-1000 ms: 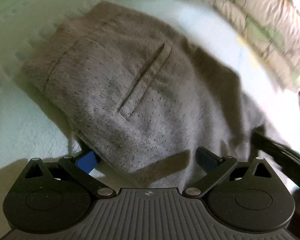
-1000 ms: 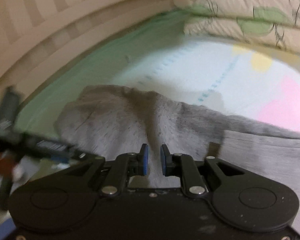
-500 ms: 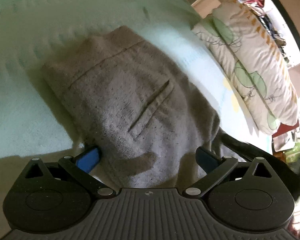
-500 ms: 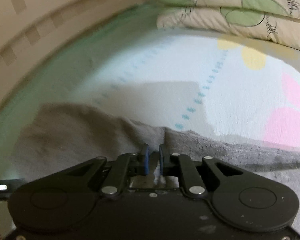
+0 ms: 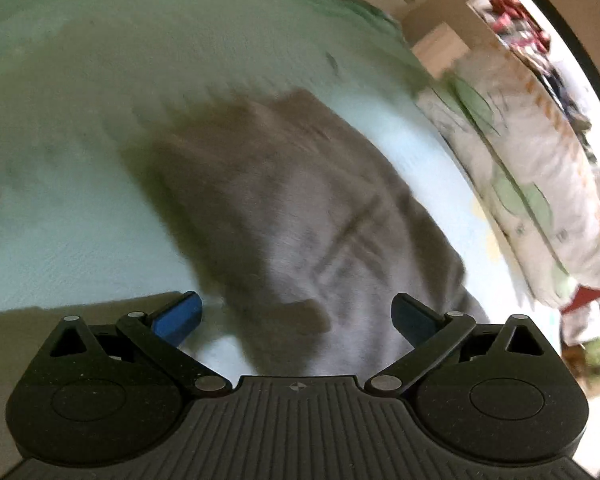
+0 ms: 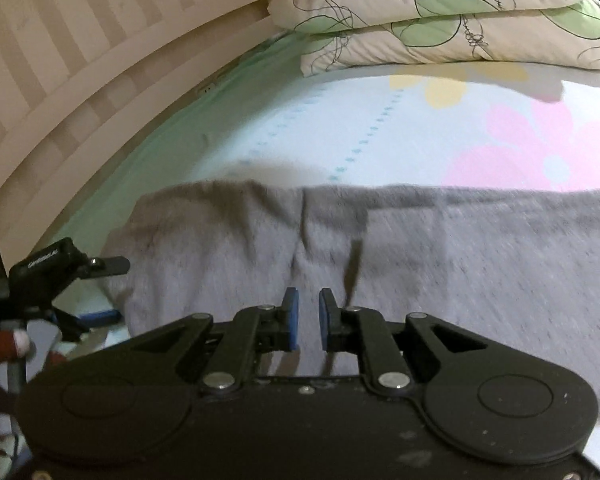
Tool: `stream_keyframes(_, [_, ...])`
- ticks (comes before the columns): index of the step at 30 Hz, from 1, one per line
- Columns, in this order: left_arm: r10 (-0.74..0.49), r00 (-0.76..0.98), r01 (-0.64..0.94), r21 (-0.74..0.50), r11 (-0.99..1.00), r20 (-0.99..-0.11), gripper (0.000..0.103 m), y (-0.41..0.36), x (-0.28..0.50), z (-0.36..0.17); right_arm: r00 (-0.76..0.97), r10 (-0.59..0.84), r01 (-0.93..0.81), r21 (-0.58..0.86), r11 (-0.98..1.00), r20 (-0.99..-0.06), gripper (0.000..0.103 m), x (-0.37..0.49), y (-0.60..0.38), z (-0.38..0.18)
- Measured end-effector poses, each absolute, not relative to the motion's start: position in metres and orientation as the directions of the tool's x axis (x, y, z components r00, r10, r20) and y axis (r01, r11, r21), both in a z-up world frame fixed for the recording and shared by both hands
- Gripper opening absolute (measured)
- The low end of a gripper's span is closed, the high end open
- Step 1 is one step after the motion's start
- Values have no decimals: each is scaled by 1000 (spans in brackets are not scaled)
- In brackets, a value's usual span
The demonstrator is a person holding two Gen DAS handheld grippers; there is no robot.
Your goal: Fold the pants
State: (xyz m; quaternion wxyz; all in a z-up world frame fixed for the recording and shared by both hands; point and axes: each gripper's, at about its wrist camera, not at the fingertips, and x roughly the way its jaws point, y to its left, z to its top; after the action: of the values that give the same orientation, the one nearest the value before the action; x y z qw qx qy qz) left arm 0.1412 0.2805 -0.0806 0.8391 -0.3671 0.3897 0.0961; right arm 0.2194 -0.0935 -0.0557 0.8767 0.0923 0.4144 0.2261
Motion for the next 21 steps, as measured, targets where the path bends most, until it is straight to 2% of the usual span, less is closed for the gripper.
stream_keyframes(10, [-170,714,-399,-595,698,-679,102,305,186,-92,530,481,-308,370,877,-698,15,209,-95,-76])
stream_keyframes(17, [-247,768,-338,-701,628,-591,102,318,200,-102,524,482,-311,369,876,-702,15,212,-97,-80])
stream_keyframes(21, [-246,776,-351,-721,597,-581,102,317,204,-102,529,477,-302,369,879,-702,15,212,-100,-80])
